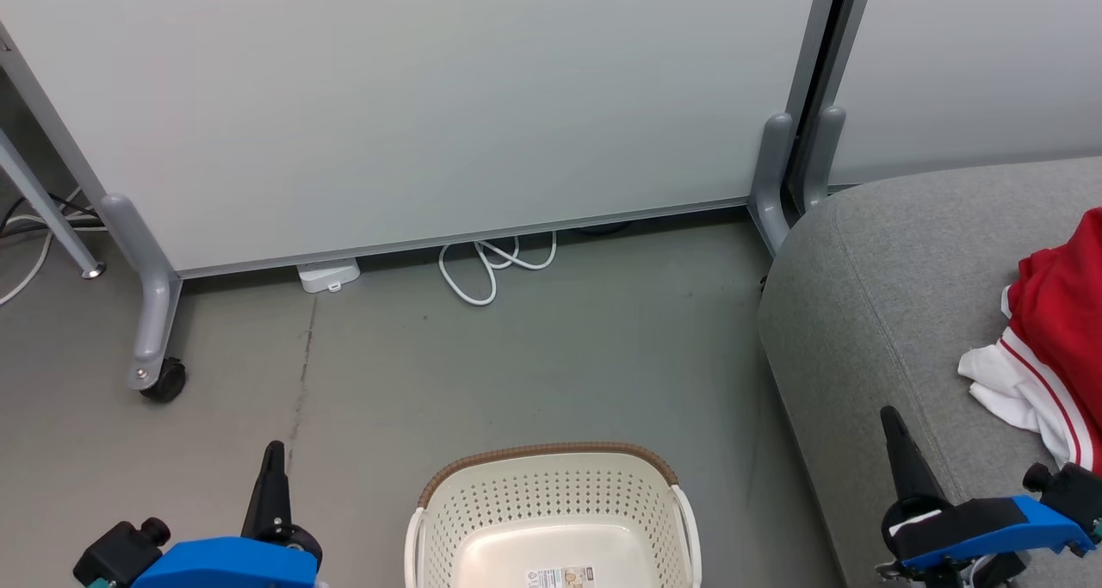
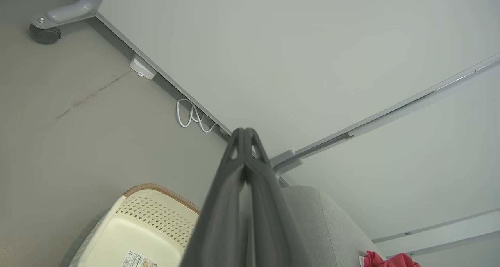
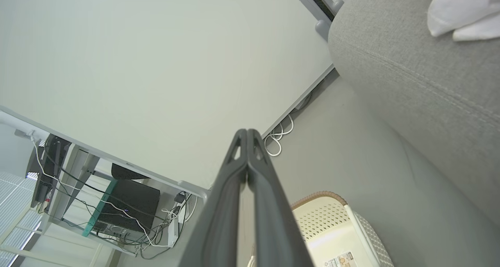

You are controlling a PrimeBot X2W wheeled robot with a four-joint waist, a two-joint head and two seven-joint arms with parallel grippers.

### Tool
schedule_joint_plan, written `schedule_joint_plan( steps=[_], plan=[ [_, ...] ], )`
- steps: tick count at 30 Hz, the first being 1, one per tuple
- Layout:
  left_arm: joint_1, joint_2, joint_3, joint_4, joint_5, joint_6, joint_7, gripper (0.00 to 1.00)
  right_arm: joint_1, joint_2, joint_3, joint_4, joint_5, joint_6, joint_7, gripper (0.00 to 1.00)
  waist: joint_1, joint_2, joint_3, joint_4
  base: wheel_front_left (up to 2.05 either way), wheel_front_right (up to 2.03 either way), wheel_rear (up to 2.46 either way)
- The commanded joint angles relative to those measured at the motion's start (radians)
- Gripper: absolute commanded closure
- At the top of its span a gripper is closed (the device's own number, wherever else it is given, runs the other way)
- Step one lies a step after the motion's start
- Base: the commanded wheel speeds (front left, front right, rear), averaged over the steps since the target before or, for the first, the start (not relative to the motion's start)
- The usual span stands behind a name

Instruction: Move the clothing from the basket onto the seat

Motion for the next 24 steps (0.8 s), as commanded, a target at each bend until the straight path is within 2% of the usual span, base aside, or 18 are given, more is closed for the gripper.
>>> schedule_joint_plan(
  steps=[1, 24],
  plan=[
    [-0.031, 0.003, 0.010, -0.017, -0.018, -0.001, 0.005, 1.00, -0.026, -0.006, -0.004, -0.015, 0.021, 0.000, 0.003, 1.00, -0.0001, 0.0000, 0.000, 0.000, 0.00, 0.00, 0.00],
    [-0.060, -0.003, 0.049, -0.038, -0.241, -0.002, 0.071, 1.00, -0.038, -0.007, -0.017, -0.025, 0.274, 0.000, 0.042, 1.00, -0.0001, 0.0000, 0.004, -0.003, 0.00, 0.00, 0.00]
  ],
)
